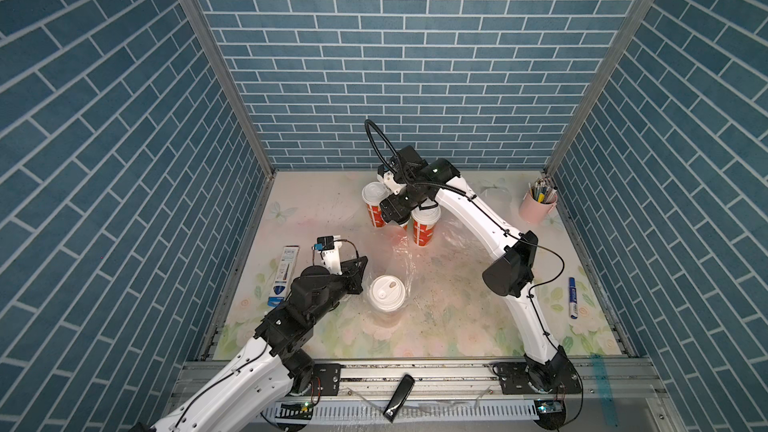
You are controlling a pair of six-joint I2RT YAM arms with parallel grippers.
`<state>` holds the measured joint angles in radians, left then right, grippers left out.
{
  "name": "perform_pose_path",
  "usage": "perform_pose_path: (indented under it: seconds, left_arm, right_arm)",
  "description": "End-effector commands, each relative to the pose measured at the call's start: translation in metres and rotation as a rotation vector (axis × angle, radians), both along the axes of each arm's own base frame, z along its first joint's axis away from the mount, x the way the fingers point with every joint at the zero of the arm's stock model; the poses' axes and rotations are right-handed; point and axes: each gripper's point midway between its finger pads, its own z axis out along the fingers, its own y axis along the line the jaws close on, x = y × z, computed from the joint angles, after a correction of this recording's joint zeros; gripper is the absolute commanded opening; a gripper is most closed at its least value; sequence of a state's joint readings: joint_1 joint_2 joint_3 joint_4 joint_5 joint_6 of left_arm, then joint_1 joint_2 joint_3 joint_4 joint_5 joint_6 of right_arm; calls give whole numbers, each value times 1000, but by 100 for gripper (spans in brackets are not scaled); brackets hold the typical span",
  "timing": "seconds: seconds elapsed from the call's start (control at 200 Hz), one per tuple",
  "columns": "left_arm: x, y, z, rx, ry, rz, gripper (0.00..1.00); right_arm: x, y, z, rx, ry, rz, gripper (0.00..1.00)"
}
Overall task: Pack milk tea into plastic carrier bags
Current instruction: Pick up the milk tea cup at the center of the board.
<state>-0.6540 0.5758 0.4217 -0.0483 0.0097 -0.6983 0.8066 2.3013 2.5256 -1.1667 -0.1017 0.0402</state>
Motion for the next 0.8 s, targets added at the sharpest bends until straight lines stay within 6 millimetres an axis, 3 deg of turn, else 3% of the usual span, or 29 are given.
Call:
perform_pose_path:
  seconds: [0.0,0.795]
  left_arm:
    - [0,0,2,10,-15,-8,0]
    - [2,-3,8,16,-16,-14,0]
  right_arm:
    - [-8,-4,-18,-50,60,5,87]
    - [1,-5,13,-7,-35,-12,91]
